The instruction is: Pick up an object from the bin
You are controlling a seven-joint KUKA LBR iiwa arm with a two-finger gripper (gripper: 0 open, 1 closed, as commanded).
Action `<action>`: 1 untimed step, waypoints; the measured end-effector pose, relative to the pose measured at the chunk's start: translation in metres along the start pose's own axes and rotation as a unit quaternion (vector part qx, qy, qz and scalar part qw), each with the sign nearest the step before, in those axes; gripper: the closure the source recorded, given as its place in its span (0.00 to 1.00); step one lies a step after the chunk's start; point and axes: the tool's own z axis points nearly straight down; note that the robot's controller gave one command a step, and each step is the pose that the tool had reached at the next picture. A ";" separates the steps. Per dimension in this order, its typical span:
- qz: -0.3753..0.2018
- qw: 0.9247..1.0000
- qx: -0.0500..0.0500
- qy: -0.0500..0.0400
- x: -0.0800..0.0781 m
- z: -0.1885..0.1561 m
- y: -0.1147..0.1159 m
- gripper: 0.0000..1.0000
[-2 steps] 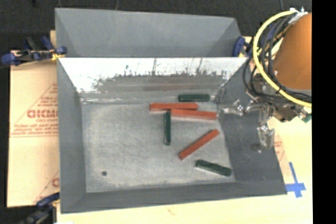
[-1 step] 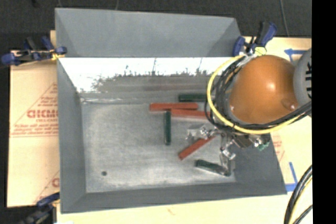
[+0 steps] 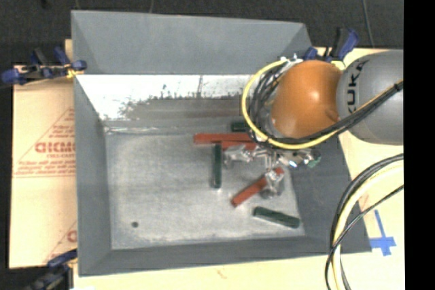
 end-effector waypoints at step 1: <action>-0.003 1.000 0.001 -0.001 0.005 -0.001 -0.016 0.00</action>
Offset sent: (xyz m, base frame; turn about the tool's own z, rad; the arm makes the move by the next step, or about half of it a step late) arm 0.0062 -0.0125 0.0001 -0.0099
